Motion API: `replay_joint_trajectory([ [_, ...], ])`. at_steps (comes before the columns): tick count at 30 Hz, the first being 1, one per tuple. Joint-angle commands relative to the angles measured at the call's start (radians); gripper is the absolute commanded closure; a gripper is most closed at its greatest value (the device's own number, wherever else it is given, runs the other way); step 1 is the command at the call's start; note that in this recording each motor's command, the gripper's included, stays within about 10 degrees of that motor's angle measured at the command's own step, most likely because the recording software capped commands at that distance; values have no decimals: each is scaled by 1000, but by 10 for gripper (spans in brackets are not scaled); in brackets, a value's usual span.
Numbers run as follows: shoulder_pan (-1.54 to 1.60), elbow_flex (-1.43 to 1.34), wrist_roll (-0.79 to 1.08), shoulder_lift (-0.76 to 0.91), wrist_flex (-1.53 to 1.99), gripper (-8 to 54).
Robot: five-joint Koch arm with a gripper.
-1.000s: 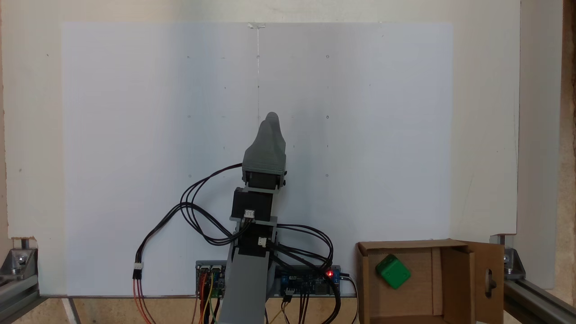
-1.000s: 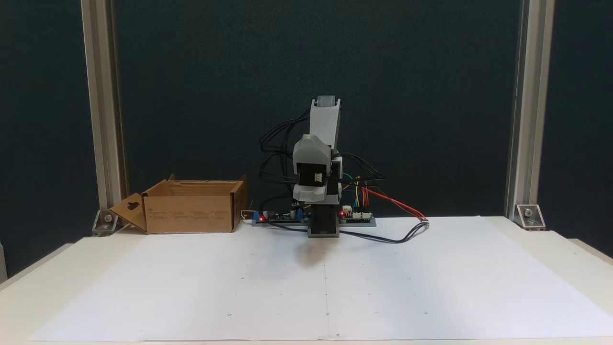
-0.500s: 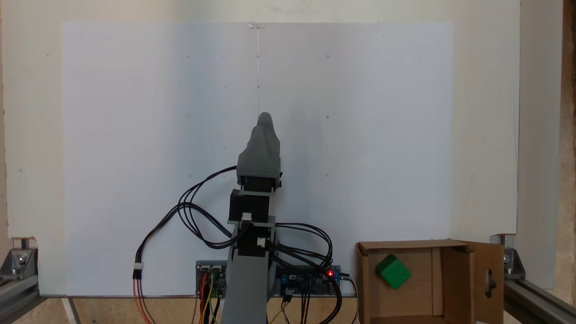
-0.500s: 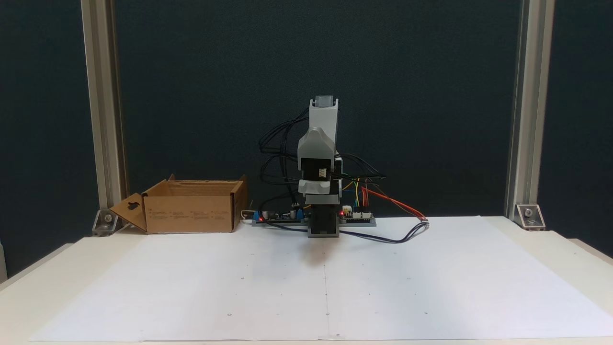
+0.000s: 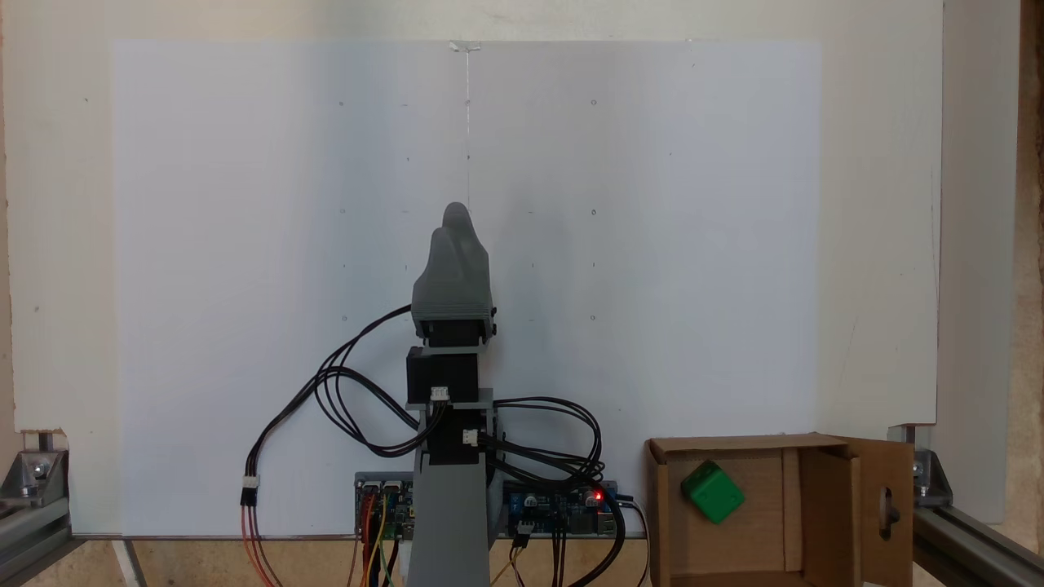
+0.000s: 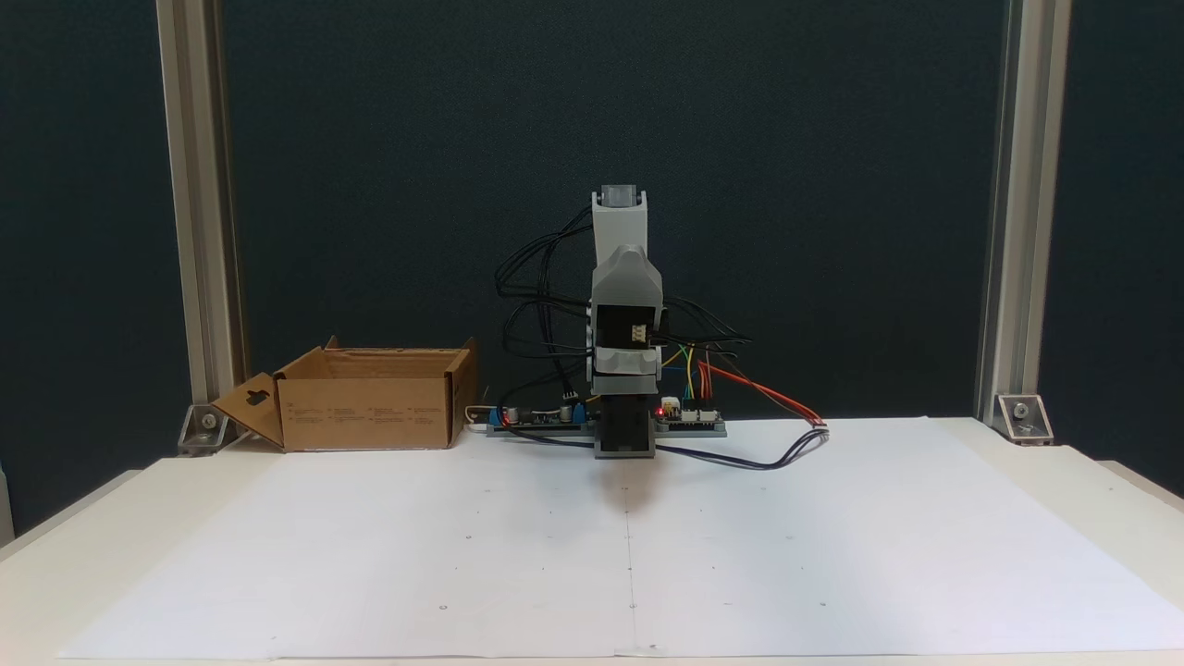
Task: Grasp a green dice and put it in the bin.
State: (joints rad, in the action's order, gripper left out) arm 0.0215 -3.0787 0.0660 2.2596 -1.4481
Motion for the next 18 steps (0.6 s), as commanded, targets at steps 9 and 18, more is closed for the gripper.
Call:
replay_joint_trajectory([
  [9, 6, -51, 40, 106, -61, 11],
  [18, 6, -51, 40, 106, -60, 11],
])
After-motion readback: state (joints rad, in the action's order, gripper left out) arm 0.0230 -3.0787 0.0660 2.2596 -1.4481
